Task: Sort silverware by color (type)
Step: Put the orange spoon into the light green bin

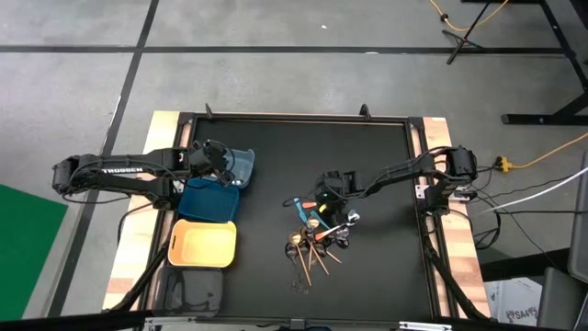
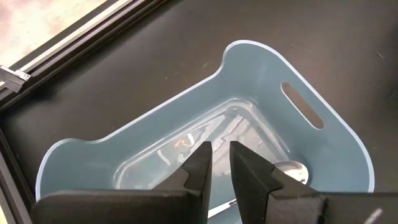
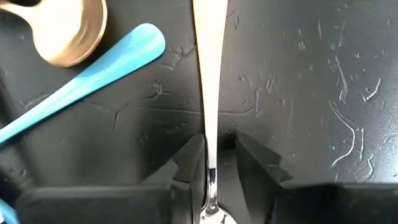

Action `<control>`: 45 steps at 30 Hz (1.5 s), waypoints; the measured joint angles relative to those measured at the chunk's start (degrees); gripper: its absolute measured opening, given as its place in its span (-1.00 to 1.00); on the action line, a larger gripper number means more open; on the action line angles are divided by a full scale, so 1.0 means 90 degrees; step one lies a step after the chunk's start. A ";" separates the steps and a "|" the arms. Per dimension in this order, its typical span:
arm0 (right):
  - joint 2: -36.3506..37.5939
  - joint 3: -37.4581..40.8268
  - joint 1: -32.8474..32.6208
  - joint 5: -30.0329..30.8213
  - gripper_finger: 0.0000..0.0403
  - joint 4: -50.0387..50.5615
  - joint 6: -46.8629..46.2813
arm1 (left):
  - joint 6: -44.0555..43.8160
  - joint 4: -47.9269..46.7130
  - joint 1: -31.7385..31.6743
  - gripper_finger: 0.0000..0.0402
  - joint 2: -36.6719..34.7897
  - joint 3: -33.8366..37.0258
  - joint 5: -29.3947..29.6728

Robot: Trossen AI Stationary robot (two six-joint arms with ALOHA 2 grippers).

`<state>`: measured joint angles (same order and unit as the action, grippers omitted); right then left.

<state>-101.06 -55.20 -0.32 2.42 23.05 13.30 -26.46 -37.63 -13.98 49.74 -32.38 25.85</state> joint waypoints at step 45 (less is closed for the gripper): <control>-0.0017 -0.1035 -0.0002 -0.0056 -0.93 0.0155 -0.0784 | 0.0000 0.0352 0.0000 -0.75 0.0000 0.0007 0.0000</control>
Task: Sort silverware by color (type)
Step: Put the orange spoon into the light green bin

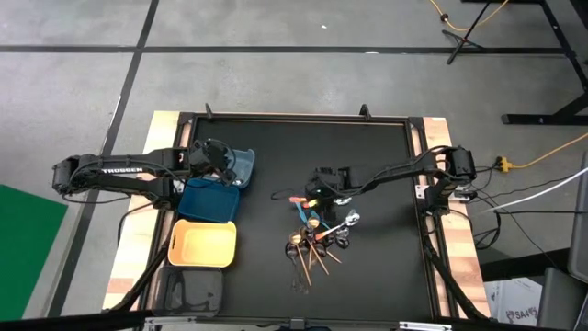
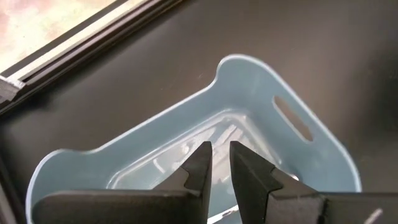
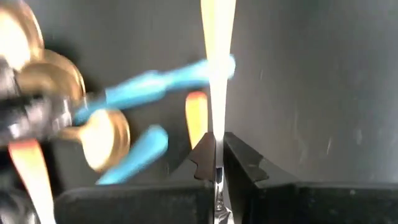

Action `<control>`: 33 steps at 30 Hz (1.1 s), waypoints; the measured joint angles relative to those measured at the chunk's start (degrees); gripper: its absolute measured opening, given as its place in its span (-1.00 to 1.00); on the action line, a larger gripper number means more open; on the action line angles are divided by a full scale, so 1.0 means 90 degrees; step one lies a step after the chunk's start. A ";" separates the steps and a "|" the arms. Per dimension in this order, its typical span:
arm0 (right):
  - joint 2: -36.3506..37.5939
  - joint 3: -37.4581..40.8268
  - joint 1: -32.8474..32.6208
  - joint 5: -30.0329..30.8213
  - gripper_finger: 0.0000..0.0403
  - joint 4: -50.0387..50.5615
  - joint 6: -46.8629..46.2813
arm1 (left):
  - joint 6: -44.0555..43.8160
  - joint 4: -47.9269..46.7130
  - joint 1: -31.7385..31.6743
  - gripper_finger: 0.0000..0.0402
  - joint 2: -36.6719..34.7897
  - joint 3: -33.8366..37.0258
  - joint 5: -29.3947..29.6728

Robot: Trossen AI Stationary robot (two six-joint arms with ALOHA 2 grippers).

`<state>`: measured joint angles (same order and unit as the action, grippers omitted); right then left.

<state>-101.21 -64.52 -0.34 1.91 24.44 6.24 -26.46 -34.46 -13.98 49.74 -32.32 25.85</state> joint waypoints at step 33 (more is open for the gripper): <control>0.0002 -0.0580 0.0333 0.0613 -0.93 -0.0592 0.0002 | -0.2011 0.3484 0.0030 -0.36 0.0573 0.0000 -0.2645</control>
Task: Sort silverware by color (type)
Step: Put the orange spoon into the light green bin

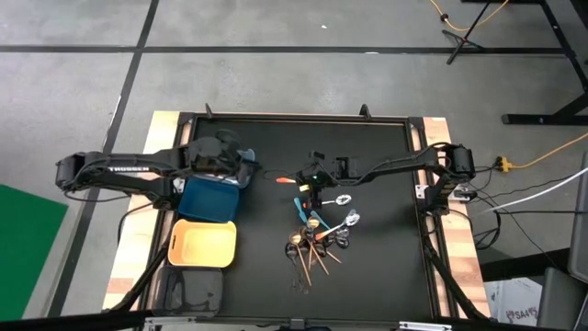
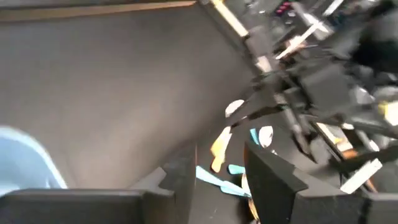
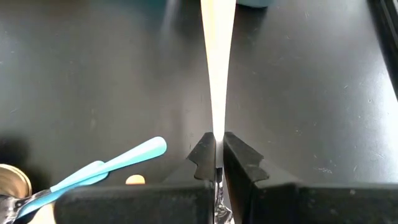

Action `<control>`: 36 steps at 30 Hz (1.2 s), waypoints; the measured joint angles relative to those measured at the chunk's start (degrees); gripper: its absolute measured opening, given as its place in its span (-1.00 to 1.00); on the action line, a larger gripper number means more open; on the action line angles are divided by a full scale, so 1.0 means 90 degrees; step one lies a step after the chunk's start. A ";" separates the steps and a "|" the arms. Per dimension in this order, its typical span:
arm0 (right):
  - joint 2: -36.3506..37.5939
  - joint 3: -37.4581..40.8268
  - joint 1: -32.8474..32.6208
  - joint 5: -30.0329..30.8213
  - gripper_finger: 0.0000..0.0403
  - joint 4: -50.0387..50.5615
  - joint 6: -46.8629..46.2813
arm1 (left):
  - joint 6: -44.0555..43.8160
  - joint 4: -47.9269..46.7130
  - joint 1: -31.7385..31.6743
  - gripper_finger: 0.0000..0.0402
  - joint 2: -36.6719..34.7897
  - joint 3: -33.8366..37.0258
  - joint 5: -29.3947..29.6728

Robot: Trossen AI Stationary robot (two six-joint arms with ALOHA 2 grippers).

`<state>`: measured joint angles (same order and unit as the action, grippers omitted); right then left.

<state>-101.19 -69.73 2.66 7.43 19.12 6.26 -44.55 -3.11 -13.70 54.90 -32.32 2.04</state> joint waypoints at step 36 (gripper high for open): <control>0.0010 0.0000 -0.0002 0.0060 -0.93 -0.0357 0.0046 | -0.1222 0.1880 0.0576 -0.35 0.1857 -0.0002 -0.0168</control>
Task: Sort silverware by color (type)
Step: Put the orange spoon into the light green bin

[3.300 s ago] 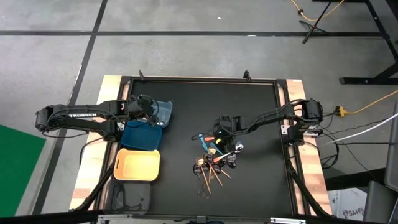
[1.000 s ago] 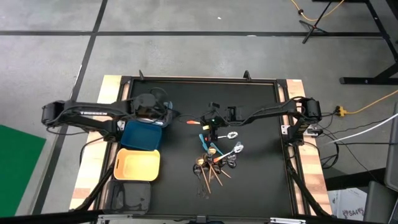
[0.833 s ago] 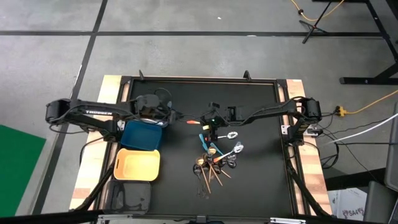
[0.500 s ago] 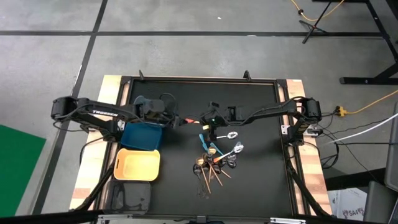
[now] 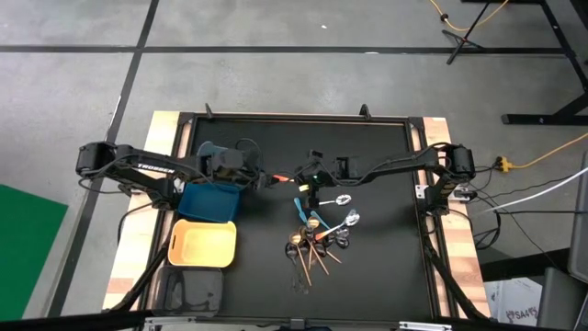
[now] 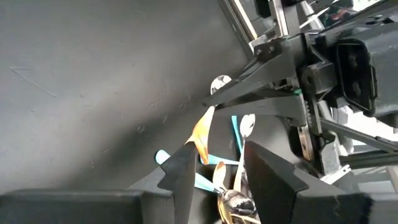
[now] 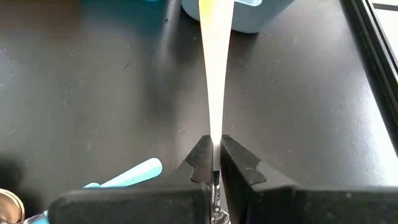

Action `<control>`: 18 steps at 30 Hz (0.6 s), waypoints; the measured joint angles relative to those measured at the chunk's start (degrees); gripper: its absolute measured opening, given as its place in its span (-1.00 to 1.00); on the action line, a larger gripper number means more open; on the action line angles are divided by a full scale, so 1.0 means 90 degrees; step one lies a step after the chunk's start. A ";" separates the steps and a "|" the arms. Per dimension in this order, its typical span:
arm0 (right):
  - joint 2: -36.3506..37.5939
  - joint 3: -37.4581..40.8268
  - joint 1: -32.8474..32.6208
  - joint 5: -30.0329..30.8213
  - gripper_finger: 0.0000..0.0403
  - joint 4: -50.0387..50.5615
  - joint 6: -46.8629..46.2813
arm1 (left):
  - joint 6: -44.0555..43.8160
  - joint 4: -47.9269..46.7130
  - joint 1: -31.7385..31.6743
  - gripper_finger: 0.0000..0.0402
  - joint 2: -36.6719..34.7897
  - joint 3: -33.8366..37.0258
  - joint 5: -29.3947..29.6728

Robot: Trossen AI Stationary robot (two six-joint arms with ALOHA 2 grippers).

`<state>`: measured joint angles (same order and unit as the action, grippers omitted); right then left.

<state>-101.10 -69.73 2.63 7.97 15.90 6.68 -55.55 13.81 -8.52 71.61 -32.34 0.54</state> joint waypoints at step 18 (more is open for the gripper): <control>0.0000 0.0000 0.0000 -0.0002 -0.93 -0.0318 0.0003 | 0.0000 0.0002 -0.0002 -0.38 0.0000 0.0000 0.0198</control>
<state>-101.10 -69.73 2.63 7.94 13.04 6.70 -55.55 13.83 -8.54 71.61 -32.34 2.32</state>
